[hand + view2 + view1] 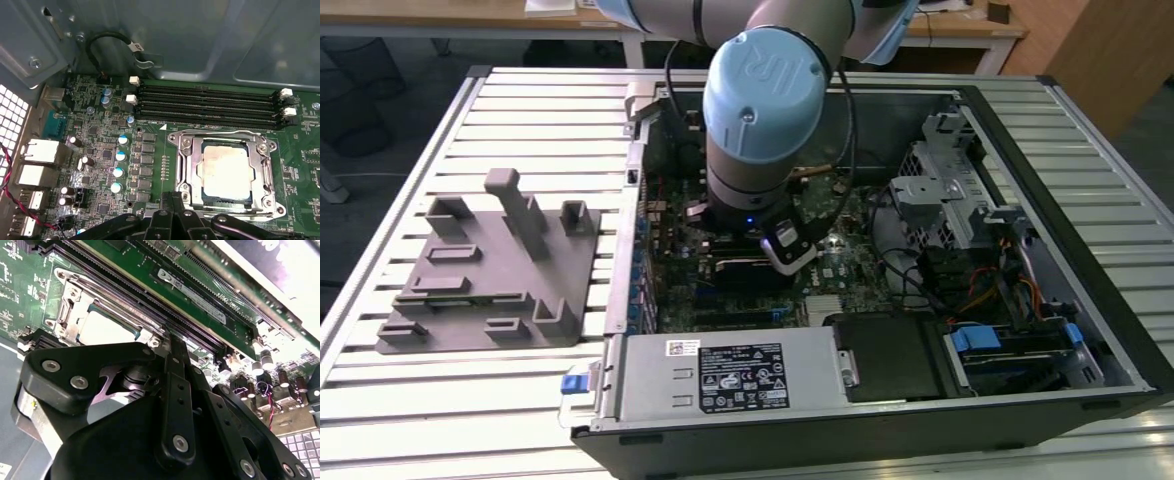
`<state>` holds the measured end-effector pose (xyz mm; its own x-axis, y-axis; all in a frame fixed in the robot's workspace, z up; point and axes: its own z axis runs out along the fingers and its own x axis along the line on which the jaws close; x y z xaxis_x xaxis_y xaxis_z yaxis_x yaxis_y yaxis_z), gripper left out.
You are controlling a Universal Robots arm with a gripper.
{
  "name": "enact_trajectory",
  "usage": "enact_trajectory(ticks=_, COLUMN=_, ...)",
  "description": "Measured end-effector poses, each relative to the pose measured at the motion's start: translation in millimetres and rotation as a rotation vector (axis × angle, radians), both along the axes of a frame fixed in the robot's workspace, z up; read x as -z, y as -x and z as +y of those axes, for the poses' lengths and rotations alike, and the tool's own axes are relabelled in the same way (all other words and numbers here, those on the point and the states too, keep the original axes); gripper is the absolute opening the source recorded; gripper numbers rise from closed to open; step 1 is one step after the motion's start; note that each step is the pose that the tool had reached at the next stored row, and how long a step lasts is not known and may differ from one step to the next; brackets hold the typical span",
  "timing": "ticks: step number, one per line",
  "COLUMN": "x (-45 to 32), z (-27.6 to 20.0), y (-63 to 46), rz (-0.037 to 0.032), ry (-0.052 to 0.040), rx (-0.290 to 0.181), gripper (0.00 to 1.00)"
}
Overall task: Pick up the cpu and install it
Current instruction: 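Install the second cpu locking lever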
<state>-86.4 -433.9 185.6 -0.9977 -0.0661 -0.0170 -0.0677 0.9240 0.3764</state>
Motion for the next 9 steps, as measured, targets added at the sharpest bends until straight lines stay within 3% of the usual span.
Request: enact_trajectory(ticks=9, x=3.4, z=0.3, y=0.7, rz=0.0000, ry=0.0052, rx=0.000, gripper=0.11)
